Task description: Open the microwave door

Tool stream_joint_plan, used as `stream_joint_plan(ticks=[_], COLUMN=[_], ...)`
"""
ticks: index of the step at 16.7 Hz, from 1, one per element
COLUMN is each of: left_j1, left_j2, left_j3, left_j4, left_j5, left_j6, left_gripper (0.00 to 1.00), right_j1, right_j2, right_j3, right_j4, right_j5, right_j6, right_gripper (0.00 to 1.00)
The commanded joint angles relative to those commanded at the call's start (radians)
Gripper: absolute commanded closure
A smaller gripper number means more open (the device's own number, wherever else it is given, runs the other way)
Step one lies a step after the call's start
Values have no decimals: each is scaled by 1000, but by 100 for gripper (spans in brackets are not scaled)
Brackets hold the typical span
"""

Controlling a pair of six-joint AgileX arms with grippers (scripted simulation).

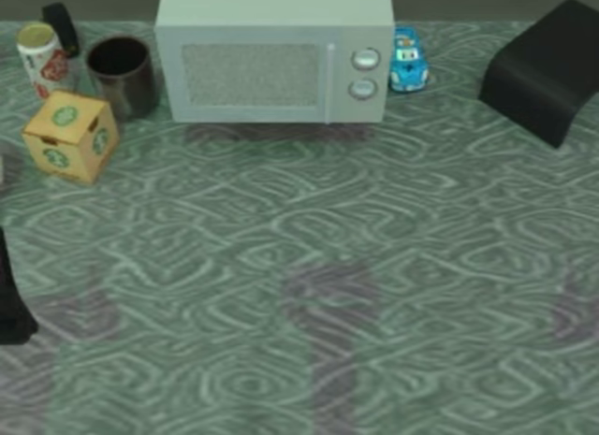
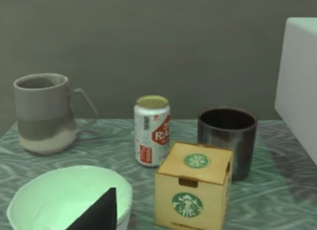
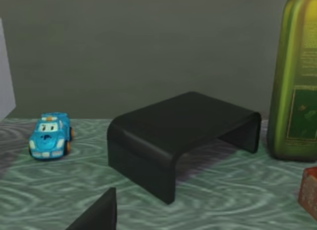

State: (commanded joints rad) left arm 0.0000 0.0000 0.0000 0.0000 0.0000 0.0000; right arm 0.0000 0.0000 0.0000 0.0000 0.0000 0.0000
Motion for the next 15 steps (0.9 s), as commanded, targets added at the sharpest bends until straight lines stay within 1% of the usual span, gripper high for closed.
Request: stream_joint_plan(ticks=[4, 8, 11, 15], left_j1=[-7, -49, -99, -187], left_j2=[23, 165, 334, 607], left_j3=[17, 146, 329, 683], left_j4=[-21, -147, -276, -458], left_j5=[-2, -19, -39, -72], left_j6=[1, -1, -16, -69], left_gripper=[0, 0, 0, 0], right_j1=[0, 0, 0, 0], right_j2=[0, 0, 0, 0], right_j3=[0, 0, 0, 0], right_j4=[0, 0, 0, 0], right_j5=[0, 0, 0, 0], right_j6=[0, 0, 0, 0], right_gripper=[0, 0, 0, 0])
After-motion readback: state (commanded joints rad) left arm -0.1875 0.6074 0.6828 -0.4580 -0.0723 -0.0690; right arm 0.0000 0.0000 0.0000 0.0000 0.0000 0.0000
